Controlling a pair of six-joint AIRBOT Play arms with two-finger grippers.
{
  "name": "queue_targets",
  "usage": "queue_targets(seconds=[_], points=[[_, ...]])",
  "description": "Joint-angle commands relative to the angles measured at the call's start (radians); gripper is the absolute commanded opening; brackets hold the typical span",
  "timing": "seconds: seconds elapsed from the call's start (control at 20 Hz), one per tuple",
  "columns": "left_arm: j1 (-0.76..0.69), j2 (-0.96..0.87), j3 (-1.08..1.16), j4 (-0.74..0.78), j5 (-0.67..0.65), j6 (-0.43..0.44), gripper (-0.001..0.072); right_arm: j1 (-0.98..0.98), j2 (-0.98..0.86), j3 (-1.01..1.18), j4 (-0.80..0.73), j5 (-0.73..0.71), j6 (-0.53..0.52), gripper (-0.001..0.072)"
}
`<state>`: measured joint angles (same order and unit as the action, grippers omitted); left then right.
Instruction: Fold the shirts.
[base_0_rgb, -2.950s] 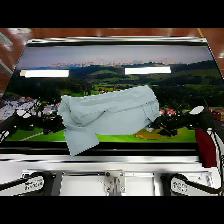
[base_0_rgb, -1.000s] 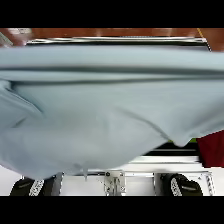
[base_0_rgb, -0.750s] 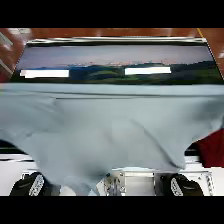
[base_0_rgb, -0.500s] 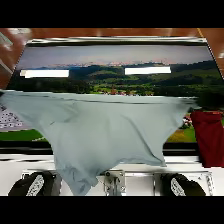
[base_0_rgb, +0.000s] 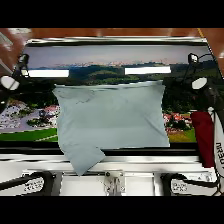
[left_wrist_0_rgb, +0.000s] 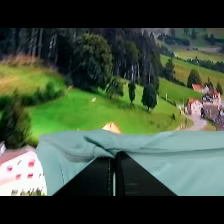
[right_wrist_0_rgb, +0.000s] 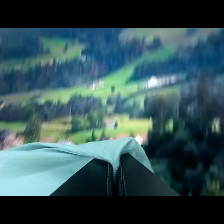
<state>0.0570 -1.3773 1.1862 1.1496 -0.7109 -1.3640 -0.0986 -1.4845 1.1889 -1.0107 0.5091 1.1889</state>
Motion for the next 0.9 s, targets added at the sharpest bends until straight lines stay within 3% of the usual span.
queue_targets(seconds=[0.0,0.15,0.3,0.4,0.5,0.6,0.7,0.85], points=[[-0.079,-0.136,-0.001,-0.035,0.227,0.005,0.0041,0.066,-0.090,-0.006,0.060,-0.293,-0.110,0.0061],[-0.088,-0.175,-0.002,-0.035,0.220,0.005,0.0042,0.063,-0.121,-0.006,0.059,-0.261,-0.109,0.0060],[-0.077,-0.177,-0.002,-0.031,0.118,0.007,0.0042,0.035,-0.116,-0.006,0.060,-0.176,-0.090,0.0061],[-0.055,-0.171,0.018,-0.020,-0.036,0.010,0.0041,0.001,-0.086,-0.006,0.060,-0.056,-0.082,0.0061],[-0.028,-0.172,0.041,-0.007,-0.236,0.009,0.0041,-0.049,-0.050,-0.006,0.058,0.152,-0.057,0.0060],[-0.013,-0.180,0.040,-0.008,-0.401,0.006,0.0041,-0.082,-0.047,-0.006,-0.011,0.346,0.045,0.0060],[-0.014,-0.210,0.036,-0.006,-0.489,-0.019,0.0041,-0.079,-0.075,-0.006,-0.181,0.478,0.180,0.0060],[-0.016,-0.264,0.037,-0.010,-0.537,-0.070,0.0044,-0.078,-0.105,-0.006,-0.244,0.523,0.249,0.0062]])
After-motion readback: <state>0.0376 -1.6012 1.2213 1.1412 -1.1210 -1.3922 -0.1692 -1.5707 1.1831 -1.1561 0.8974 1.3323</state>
